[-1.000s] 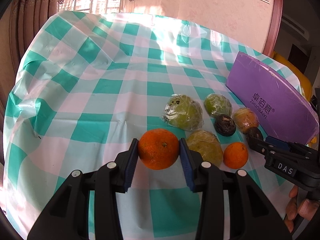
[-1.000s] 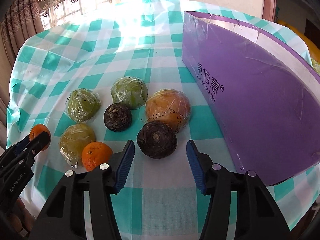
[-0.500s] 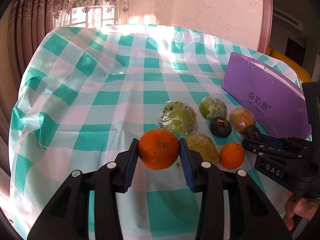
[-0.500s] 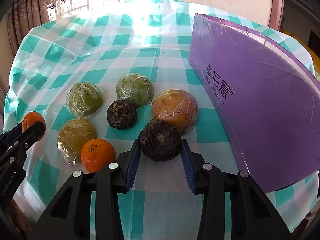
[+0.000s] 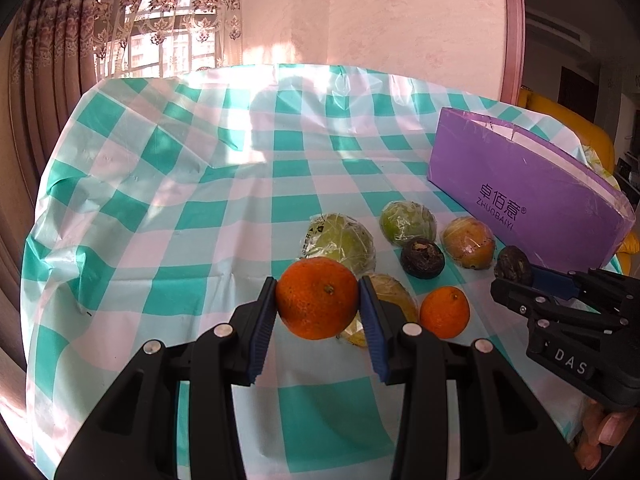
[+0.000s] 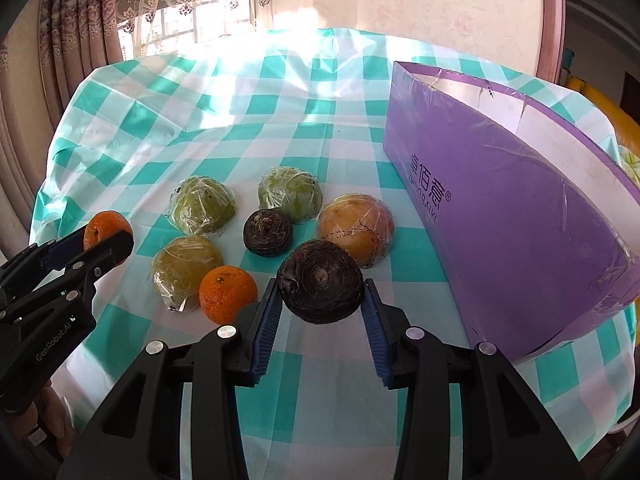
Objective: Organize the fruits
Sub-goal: 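Carry the orange and dark item over the purple box with both tools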
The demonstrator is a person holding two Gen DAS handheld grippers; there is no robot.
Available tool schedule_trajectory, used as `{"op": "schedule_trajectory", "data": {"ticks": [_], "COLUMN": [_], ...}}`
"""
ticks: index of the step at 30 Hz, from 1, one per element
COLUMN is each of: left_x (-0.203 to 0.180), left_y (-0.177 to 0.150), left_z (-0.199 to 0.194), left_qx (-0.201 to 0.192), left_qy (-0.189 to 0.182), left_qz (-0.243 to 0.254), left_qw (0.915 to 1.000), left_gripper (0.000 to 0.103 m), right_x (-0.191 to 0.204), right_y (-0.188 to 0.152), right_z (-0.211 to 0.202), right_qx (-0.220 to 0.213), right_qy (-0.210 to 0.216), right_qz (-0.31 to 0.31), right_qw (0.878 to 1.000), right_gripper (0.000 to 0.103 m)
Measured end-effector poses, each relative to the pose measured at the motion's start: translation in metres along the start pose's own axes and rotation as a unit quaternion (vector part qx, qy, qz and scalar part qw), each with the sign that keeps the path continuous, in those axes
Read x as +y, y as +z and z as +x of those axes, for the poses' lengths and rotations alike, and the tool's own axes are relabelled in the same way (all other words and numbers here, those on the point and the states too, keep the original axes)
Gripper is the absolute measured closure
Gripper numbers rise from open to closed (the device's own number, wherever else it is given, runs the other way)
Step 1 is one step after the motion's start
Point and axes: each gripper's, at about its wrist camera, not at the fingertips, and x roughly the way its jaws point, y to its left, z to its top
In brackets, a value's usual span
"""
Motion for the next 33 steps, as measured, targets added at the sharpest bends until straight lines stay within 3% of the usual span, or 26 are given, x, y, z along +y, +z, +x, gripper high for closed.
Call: {"op": "schedule_trajectory", "data": {"ticks": [7, 16, 28, 33], "left_x": [-0.009, -0.026, -0.134, -0.183], "left_y": [0.004, 0.038, 0.104, 0.137], "left_z": [-0.011, -0.043, -0.029, 0.004], "left_qx": [-0.024, -0.069, -0.096, -0.056], "left_qy": [-0.002, -0.024, -0.112, -0.15], "left_qz": [0.023, 0.03, 0.108, 0.134], "left_qw": [0.9994, 0.9969, 0.9832, 0.9779], "left_gripper": [0.062, 0.062, 0.062, 0.062], "right_x": [-0.009, -0.041, -0.143, -0.189], "right_y": [0.0, 0.009, 0.037, 0.051], "right_z": [-0.028, -0.076, -0.091, -0.08], "right_qx": [-0.039, -0.09, -0.113, -0.097], "right_qy": [0.025, 0.023, -0.055, -0.082], "right_qz": [0.011, 0.037, 0.096, 0.116], "right_qw": [0.999, 0.995, 0.987, 0.985], "right_gripper": [0.063, 0.063, 0.063, 0.063]}}
